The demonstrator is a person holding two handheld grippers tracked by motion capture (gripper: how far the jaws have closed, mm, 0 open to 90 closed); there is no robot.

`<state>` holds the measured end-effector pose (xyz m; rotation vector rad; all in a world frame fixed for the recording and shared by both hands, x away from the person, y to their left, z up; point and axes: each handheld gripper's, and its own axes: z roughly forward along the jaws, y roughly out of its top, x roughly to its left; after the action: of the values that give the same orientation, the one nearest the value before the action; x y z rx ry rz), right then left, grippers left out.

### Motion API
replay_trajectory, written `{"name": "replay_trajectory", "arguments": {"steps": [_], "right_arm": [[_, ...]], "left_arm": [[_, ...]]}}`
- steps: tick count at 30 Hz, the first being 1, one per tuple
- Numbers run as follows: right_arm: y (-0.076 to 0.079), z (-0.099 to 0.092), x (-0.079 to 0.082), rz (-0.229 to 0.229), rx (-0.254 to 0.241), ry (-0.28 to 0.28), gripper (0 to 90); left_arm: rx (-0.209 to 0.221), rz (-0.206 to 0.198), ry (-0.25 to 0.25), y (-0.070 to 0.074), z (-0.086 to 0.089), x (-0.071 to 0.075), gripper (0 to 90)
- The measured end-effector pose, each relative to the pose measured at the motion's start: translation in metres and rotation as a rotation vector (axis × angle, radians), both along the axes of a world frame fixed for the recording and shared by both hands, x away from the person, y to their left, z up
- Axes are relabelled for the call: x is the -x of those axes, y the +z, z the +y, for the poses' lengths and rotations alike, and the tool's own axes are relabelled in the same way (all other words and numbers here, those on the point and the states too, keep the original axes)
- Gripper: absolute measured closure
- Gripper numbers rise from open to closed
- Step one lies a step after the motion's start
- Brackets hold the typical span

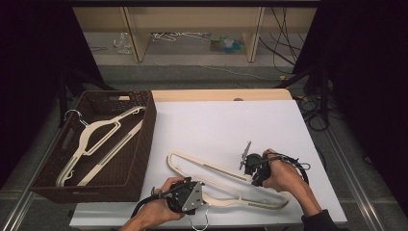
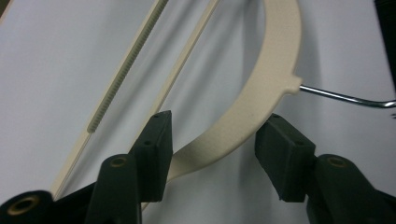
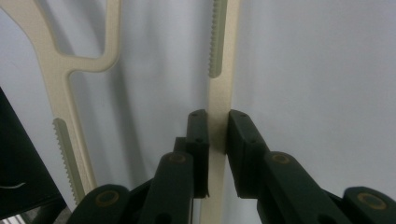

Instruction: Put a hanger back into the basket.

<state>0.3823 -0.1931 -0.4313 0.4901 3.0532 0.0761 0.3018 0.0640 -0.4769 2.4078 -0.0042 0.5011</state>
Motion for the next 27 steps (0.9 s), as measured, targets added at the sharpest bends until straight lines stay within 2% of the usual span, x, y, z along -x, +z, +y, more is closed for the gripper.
{"name": "replay_trajectory", "arguments": {"steps": [1,2,3,4,5,6,8,10,11,12,13,15,17,18,19,21,22,23,24,27], "right_arm": [[-0.002,0.000,0.000,0.010,-0.007,-0.005,79.7],[-0.003,-0.002,-0.001,0.007,-0.014,0.021,79.7],[-0.004,-0.002,-0.001,0.010,-0.017,0.021,79.7],[-0.005,-0.002,-0.002,0.017,-0.022,0.032,79.8],[-0.005,-0.001,0.000,0.021,-0.022,0.018,79.8],[-0.007,0.000,0.000,0.014,-0.011,0.035,79.8],[-0.010,0.002,0.000,0.022,0.005,0.041,79.8],[-0.013,0.002,0.000,0.028,0.002,0.051,79.9],[-0.014,0.002,0.000,0.032,-0.002,0.047,79.9],[-0.015,0.002,0.000,0.035,-0.004,0.045,80.0],[-0.016,0.002,0.000,0.043,-0.006,0.046,80.1],[-0.018,0.001,0.000,0.050,-0.010,0.052,80.2],[-0.019,0.002,0.000,0.052,-0.013,0.053,80.3],[-0.017,0.003,0.001,0.062,-0.012,0.030,80.1],[-0.018,0.002,0.000,0.053,-0.020,0.037,79.9],[-0.017,0.000,0.000,0.060,-0.037,0.012,77.0],[-0.015,-0.001,0.000,0.054,-0.060,-0.007,72.9],[-0.012,-0.002,0.000,0.042,-0.078,-0.022,67.6],[-0.007,-0.002,0.002,0.030,-0.110,-0.063,64.9],[0.011,-0.008,0.003,-0.016,-0.171,-0.094,56.2]], "left_arm": [[0.007,0.010,-0.010,0.001,0.000,0.000,48.3],[0.014,0.021,-0.015,0.001,0.000,0.000,49.5],[0.007,0.016,-0.046,0.002,0.001,-0.001,50.3],[0.006,0.037,-0.076,0.003,0.001,-0.001,52.2],[0.015,0.043,-0.092,0.003,0.001,-0.001,53.6],[0.016,0.040,-0.104,0.003,0.001,-0.002,55.4],[-0.019,0.035,-0.151,0.007,0.000,-0.001,58.5],[-0.002,0.017,-0.165,0.009,0.000,0.001,61.0],[0.000,0.018,-0.174,0.010,0.000,0.001,62.5],[-0.014,0.003,-0.200,0.013,0.001,0.001,63.8],[0.005,0.002,-0.203,0.013,0.000,0.002,65.2],[0.001,-0.019,-0.235,0.017,0.001,0.003,67.9],[0.009,-0.039,-0.245,0.019,0.002,0.005,69.9],[0.008,-0.043,-0.253,0.020,0.002,0.005,70.9],[-0.003,-0.058,-0.263,0.023,0.002,0.006,71.8],[0.024,-0.081,-0.271,0.025,0.002,0.007,74.1],[0.022,-0.090,-0.276,0.028,0.002,0.007,75.1],[0.034,-0.102,-0.273,0.031,0.002,0.007,76.3],[0.044,-0.115,-0.270,0.034,0.002,0.008,77.5],[0.078,-0.145,-0.263,0.045,0.003,0.007,81.8]]}}
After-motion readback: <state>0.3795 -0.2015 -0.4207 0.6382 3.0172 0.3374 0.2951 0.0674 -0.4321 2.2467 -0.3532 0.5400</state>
